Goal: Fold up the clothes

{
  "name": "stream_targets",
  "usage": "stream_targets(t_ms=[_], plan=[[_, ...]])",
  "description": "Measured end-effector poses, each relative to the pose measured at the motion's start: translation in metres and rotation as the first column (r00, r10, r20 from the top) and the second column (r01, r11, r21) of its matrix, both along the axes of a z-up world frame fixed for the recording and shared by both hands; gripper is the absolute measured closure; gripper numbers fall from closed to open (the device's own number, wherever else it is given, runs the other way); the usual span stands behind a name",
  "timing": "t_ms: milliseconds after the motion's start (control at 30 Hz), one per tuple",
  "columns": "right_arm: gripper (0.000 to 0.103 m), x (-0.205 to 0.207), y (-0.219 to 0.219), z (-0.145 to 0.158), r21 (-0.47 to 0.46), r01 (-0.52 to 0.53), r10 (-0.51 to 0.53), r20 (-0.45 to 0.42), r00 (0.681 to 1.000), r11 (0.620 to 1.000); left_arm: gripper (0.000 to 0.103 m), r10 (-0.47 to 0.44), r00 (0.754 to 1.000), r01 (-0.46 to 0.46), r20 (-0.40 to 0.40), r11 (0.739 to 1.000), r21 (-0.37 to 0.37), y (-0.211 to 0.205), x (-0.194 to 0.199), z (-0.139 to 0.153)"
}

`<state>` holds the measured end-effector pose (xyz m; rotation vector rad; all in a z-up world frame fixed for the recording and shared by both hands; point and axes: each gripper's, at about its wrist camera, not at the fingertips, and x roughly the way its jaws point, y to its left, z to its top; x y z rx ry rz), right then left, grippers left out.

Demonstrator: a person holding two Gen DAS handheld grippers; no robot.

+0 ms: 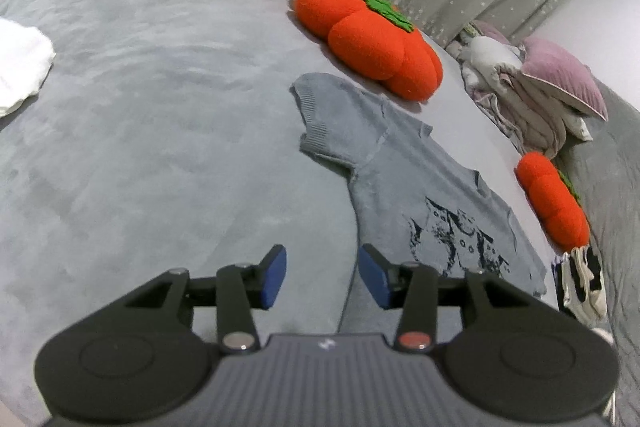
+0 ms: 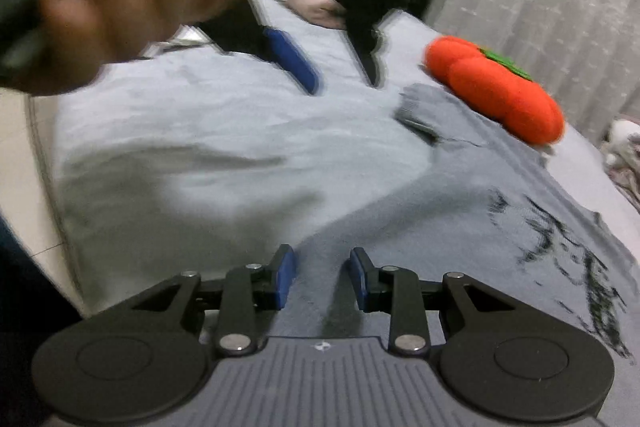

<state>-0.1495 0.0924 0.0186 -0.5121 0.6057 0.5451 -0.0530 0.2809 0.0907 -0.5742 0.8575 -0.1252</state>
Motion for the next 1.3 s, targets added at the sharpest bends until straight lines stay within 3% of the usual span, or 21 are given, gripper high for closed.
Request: stream_targets(t_ms=[233,367,500,633,767,900,933,967,1067,1167,1233,1267,1300], plan=[[0.073,-0.006,-0.025,0.010,-0.004,0.121,-0.121,0.048,0.992,0.993,0.060,0.023,1.000,-0.023,0.005,0.999,-0.022,0.007,0.000,0.002],[0.073,-0.021,-0.012,0.019,-0.023,0.062,-0.059,0.117,0.991,0.998,0.059,0.001,1.000,-0.001,0.006,1.000,-0.014,0.000,0.001,0.003],[0.073,-0.042,-0.001,0.026,0.036,-0.087,0.082,0.128,0.988,0.996,0.058,-0.005,1.000,0.005,0.009,1.000,-0.016,-0.001,0.001,0.004],[0.074,-0.047,0.003,0.019,0.041,-0.196,0.194,0.035,0.980,0.980,0.057,-0.001,1.000,0.001,0.008,1.000,-0.017,0.000,-0.001,0.004],[0.074,-0.030,-0.007,0.006,0.004,-0.081,0.081,-0.026,0.996,0.997,0.057,0.001,1.000,-0.001,0.004,1.000,-0.016,0.000,-0.001,0.003],[0.075,-0.016,-0.037,0.007,0.204,0.006,0.020,-0.125,0.992,0.979,0.056,-0.017,1.000,0.017,0.003,1.000,-0.010,-0.006,0.000,0.004],[0.085,-0.012,-0.045,0.007,0.251,0.030,0.008,-0.151,0.989,0.967,0.056,-0.025,1.000,0.025,0.004,1.000,-0.011,-0.007,0.000,0.004],[0.096,-0.008,-0.052,0.007,0.297,0.056,-0.002,-0.178,0.984,0.953,0.056,-0.034,0.999,0.034,0.003,0.999,-0.010,-0.009,0.000,0.004],[0.098,0.003,-0.074,0.008,0.426,0.138,-0.025,-0.260,0.965,0.894,0.056,-0.046,0.999,0.046,-0.003,0.999,-0.007,-0.015,0.000,0.002],[0.098,0.013,-0.097,0.008,0.541,0.227,-0.034,-0.344,0.938,0.809,0.053,-0.043,0.999,0.043,-0.008,0.998,-0.039,-0.014,0.001,0.001],[0.098,0.019,-0.126,0.000,0.686,0.333,-0.004,-0.433,0.901,0.647,0.052,-0.035,0.999,0.034,-0.013,0.996,-0.078,-0.012,0.001,-0.001],[0.098,0.021,-0.139,-0.005,0.736,0.384,0.016,-0.472,0.881,0.558,0.052,-0.028,0.999,0.026,-0.022,0.995,-0.091,-0.012,0.002,-0.003],[0.098,0.022,-0.148,-0.010,0.759,0.426,0.024,-0.501,0.865,0.492,0.052,-0.021,0.999,0.017,-0.032,0.995,-0.101,-0.013,0.003,-0.006]])
